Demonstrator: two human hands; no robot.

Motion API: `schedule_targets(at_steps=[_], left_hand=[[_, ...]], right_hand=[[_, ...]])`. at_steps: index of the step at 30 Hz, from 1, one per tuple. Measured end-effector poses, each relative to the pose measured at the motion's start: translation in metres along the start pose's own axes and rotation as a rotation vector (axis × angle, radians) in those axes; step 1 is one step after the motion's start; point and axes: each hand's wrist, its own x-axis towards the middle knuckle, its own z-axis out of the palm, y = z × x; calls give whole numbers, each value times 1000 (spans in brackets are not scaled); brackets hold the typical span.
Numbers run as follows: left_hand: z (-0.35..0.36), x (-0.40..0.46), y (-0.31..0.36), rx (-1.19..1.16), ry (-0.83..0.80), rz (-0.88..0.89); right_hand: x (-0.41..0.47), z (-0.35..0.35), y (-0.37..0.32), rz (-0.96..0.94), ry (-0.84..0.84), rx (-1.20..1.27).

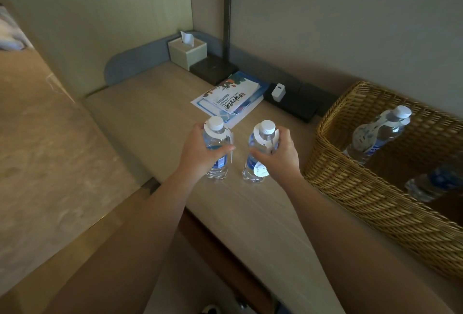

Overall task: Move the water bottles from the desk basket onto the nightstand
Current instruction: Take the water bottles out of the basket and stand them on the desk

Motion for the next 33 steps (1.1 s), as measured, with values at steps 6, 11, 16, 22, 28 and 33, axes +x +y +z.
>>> schedule_targets(at_steps=[6,11,16,22,28,33], left_hand=[[-7,-13,23,157,97,109],[-5,-28,63,281,114,364],[30,-31,104,310,76,547],[99,-29,140,250,-97,720],[175,-23,167,273,-284,814],[237,-6,183,240,-394,632]], right_hand=[[0,-11,-6,44,-18,-23],[-12,-40,-13,10,113,-11],[-28,-91,-13,-28,273,-52],[-47,-166,7,74,505,-55],[-68,-220,47,221,642,-126],[-65,-261,80,296,669,-111]])
